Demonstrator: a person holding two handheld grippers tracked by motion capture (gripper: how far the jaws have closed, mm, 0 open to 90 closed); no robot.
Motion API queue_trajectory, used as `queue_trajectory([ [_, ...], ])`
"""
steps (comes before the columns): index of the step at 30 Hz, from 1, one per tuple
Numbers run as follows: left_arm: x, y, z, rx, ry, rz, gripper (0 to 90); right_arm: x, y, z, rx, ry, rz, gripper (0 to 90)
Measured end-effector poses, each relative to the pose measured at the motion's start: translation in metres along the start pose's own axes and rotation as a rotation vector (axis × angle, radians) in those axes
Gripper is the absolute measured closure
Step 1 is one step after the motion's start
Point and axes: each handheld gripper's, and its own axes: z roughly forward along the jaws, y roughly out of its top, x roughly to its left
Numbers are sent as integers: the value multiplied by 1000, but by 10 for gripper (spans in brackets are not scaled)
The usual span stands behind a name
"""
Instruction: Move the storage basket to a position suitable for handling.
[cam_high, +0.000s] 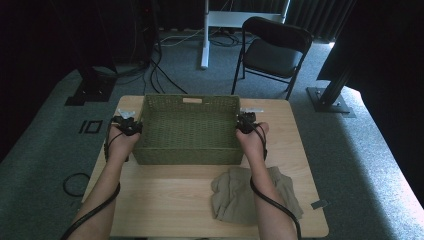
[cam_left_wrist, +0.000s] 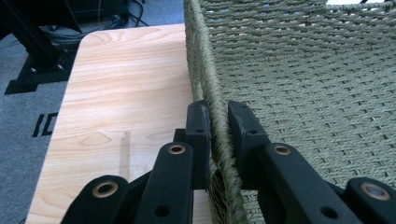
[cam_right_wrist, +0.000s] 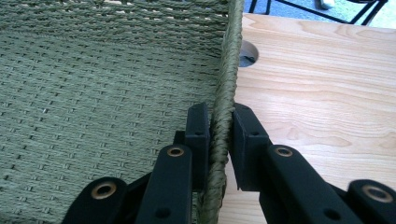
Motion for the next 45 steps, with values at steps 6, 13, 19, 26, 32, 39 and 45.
queue_trajectory([
  [6,-15,6,6,5,-8,8,809,-14,0,-1,4,-14,4,786],
  [13,-30,10,11,4,-17,12,808,-31,0,-1,3,-17,35,791],
  [19,-45,14,14,4,-24,17,808,-43,-1,-2,6,-38,37,797],
  [26,-64,19,19,10,-29,36,808,-64,-3,-6,14,-54,63,801],
  [32,-81,23,22,13,-28,44,808,-74,-4,-7,18,-64,72,804],
  [39,-97,26,24,21,-32,57,807,-94,-7,-11,23,-82,95,809],
  [45,-111,28,26,28,-34,63,807,-105,-8,-13,25,-96,103,812],
])
